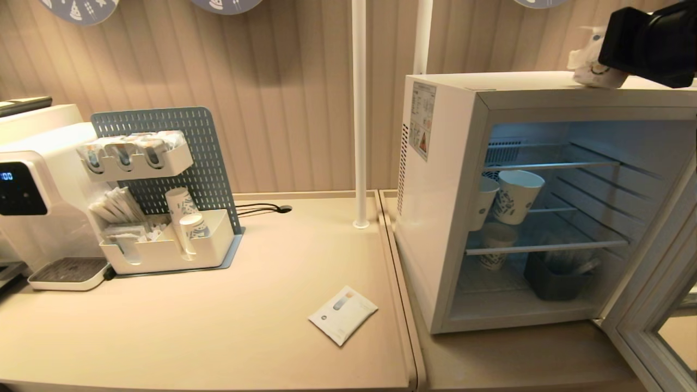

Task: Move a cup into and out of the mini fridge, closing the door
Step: Place the yoghurt on the table

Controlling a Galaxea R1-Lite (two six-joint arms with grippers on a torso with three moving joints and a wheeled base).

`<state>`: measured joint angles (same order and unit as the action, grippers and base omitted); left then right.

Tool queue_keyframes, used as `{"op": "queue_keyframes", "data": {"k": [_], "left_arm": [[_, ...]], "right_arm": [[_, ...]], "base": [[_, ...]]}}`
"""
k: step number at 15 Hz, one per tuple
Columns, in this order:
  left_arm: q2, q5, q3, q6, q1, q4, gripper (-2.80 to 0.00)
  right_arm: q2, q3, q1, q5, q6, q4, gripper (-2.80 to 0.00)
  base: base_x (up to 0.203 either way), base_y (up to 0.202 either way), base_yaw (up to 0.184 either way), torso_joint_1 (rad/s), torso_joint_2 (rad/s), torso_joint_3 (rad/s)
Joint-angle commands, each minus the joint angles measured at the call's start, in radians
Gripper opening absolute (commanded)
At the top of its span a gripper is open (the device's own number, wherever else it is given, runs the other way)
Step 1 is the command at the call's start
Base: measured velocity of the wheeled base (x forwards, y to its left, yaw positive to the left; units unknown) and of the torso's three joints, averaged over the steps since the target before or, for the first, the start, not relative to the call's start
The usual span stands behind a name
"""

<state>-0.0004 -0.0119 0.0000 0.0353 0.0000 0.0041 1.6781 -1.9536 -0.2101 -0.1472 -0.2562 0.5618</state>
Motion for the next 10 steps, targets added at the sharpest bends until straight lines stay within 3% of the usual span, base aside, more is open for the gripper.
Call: {"op": "queue_keyframes", "data": {"k": [1,7,8,9,10], "left_arm": [[0.0,0.0,0.002,0.002,0.0,0.001,-2.8],[0.0,0.0,0.002,0.002,0.0,0.001,-2.8],[0.0,0.0,0.002,0.002,0.0,0.001,-2.8],[0.0,0.0,0.002,0.002,0.0,0.001,-2.8],[0.0,0.0,0.002,0.003,0.0,0.001,-2.8]], "right_arm": [[0.043,0.002,-0.002,0.0,-0.008,0.009,-2.8],[0.038,0.036,-0.006,0.008,-0.038,0.031,-2.8],[0.037,0.04,-0.009,0.008,-0.037,0.032,-2.0],[0.04,0.039,-0.009,0.008,-0.04,0.03,0.0],[0.04,0.041,-0.009,0.008,-0.048,0.032,0.0]], "base": [[0.0,0.0,0.0,0.0,0.0,0.0],[0.0,0.0,0.0,0.0,0.0,0.0],[0.0,0.0,0.0,0.0,0.0,0.0],[0.0,0.0,0.0,0.0,0.0,0.0],[0.0,0.0,0.0,0.0,0.0,0.0]]}}
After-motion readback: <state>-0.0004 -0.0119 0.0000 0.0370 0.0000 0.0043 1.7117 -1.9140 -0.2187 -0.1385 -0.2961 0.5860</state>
